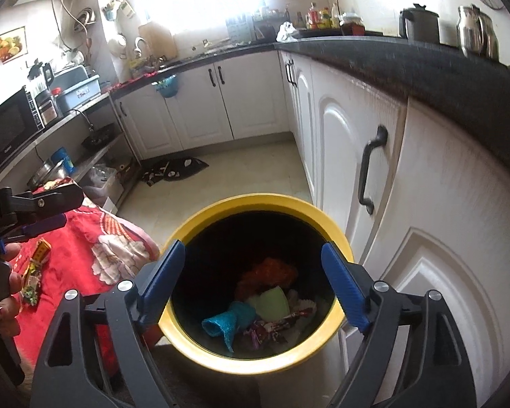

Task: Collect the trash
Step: 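Move both open grippers back toward the remaining wrappers on the bed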

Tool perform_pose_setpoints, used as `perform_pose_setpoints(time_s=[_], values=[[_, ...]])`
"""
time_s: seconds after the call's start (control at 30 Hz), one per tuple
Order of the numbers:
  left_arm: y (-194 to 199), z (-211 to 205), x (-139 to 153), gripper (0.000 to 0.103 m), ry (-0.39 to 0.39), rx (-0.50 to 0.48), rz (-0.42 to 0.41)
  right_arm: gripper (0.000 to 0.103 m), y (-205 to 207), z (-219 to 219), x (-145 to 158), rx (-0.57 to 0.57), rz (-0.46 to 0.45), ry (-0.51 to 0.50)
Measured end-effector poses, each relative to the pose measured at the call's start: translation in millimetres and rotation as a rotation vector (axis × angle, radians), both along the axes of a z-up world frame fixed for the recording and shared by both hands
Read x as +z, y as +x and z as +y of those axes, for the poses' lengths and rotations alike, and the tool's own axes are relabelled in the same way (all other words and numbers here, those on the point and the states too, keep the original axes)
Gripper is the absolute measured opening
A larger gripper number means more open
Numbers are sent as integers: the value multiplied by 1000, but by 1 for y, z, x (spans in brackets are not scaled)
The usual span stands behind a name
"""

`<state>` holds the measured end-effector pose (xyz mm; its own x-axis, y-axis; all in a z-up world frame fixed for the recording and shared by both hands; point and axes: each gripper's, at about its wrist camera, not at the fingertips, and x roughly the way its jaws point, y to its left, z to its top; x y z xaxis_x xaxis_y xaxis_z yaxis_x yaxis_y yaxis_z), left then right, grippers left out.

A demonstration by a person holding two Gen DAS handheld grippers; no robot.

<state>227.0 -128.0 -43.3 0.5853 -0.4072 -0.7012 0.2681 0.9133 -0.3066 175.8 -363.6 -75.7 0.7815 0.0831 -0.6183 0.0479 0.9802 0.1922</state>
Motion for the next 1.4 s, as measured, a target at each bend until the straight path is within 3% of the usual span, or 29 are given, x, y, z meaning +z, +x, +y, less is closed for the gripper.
perform_pose_setpoints(time_s=[0.57, 1.4], values=[[-26, 55, 22, 92, -1, 124, -60, 81, -13, 32, 30, 72, -75, -16], [-63, 175, 43, 92, -5, 364, -130, 81, -31, 111, 52, 252, -113, -17]])
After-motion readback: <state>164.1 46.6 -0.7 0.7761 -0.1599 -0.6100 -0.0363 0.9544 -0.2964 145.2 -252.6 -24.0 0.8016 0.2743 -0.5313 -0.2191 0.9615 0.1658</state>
